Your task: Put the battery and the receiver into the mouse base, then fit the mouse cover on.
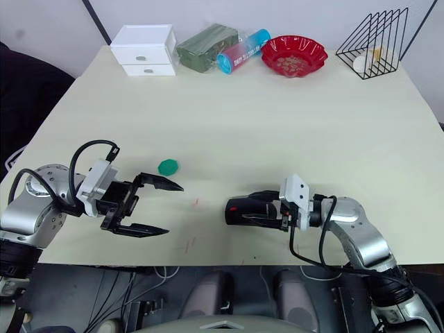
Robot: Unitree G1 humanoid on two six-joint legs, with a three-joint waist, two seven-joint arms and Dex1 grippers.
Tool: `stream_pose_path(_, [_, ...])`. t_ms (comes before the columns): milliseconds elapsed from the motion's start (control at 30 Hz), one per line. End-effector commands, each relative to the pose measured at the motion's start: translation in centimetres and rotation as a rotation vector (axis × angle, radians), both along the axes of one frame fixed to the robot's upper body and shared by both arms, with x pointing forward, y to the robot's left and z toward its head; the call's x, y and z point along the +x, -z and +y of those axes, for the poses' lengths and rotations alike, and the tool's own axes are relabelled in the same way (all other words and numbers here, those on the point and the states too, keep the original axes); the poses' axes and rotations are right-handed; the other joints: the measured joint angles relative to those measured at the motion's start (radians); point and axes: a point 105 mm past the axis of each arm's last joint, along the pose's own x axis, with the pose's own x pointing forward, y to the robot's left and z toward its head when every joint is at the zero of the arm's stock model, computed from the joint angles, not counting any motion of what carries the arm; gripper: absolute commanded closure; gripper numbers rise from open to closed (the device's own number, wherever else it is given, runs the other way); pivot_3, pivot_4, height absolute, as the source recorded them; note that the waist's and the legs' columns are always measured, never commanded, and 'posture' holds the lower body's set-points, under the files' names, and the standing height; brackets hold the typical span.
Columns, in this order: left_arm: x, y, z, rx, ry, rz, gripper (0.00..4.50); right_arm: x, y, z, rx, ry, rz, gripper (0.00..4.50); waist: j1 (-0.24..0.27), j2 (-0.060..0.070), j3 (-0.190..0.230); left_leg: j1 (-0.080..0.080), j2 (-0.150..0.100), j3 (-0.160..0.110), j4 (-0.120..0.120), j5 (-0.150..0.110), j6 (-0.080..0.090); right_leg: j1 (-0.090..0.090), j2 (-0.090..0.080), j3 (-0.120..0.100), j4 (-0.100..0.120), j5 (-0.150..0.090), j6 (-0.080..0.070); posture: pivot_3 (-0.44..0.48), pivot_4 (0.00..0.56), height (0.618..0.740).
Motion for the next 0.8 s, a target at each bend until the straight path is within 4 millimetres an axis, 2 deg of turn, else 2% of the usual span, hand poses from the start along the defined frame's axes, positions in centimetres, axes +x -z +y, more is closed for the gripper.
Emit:
stream_pose_path(33, [-0.4, -0.6, 0.1, 0.01, 0.044, -0.024, 0.0, 0.0, 0.3, 0.1, 0.03, -0.013, -0.049, 2.11, 0.001, 0.0, 0.0, 0.0, 0.0, 0.0, 0.0, 0.0, 0.0, 0.0, 0.0, 0.0, 0.0, 0.0, 0.0, 0.0, 0.15, 0.74])
stream_pose_path(200, [-0.3, -0.6, 0.1, 0.012, 0.041, -0.025, 0.0, 0.6, 2.7, 0.3, 0.006, 0.014, -0.027, 2.11, 0.001, 0.0, 0.0, 0.0, 0.0, 0.0, 0.0, 0.0, 0.0, 0.0, 0.0, 0.0, 0.0, 0.0, 0.0, 0.0, 0.15, 0.74])
stream_pose_path(267, [-0.3, -0.7, 0.1, 0.011, 0.04, -0.025, 0.0, 0.2, 4.0, 0.2, -0.036, -0.012, -0.003, 2.11, 0.001, 0.0, 0.0, 0.0, 0.0, 0.0, 0.0, 0.0, 0.0, 0.0, 0.0, 0.0, 0.0, 0.0, 0.0, 0.0, 0.15, 0.74])
stream_pose_path(400, [-0.3, -0.7, 0.2, 0.01, 0.036, -0.022, 0.0, -0.2, 4.8, -0.1, -0.056, -0.018, 0.009, 2.11, 0.0, 0.0, 0.0, 0.001, 0.0, 0.0, 0.0, 0.0, 0.0, 0.0, 0.0, 0.0, 0.001, 0.0, 0.0, 0.0, 0.15, 0.74])
stream_pose_path(533, [-0.2, -0.5, 0.4, -0.021, 0.002, 0.0, 0.0, 0.5, 2.9, -1.1, 0.011, 0.048, -0.046, 2.11, 0.001, 0.0, 0.0, 0.002, 0.0, 0.0, 0.0, 0.0, 0.0, 0.0, 0.0, 0.001, 0.003, 0.0, 0.0, 0.0, 0.15, 0.74])
stream_pose_path(733, [0.5, -0.5, 1.2, -0.142, -0.182, 0.046, 0.0, 1.0, 0.3, -3.6, 0.058, 0.154, -0.103, 2.11, 0.001, 0.0, 0.0, 0.002, 0.0, 0.001, 0.0, 0.0, -0.001, 0.0, 0.0, 0.001, 0.003, 0.0, 0.0, 0.0, 0.15, 0.74])
stream_pose_path(800, [0.6, 0.5, 1.9, -0.154, -0.271, 0.057, 0.0, 1.0, -0.1, -5.0, 0.058, 0.205, -0.109, 2.11, 0.001, 0.0, 0.0, 0.002, 0.0, 0.0, 0.0, 0.0, -0.001, 0.0, 0.0, 0.001, 0.003, 0.0, 0.0, 0.0, 0.15, 0.74])
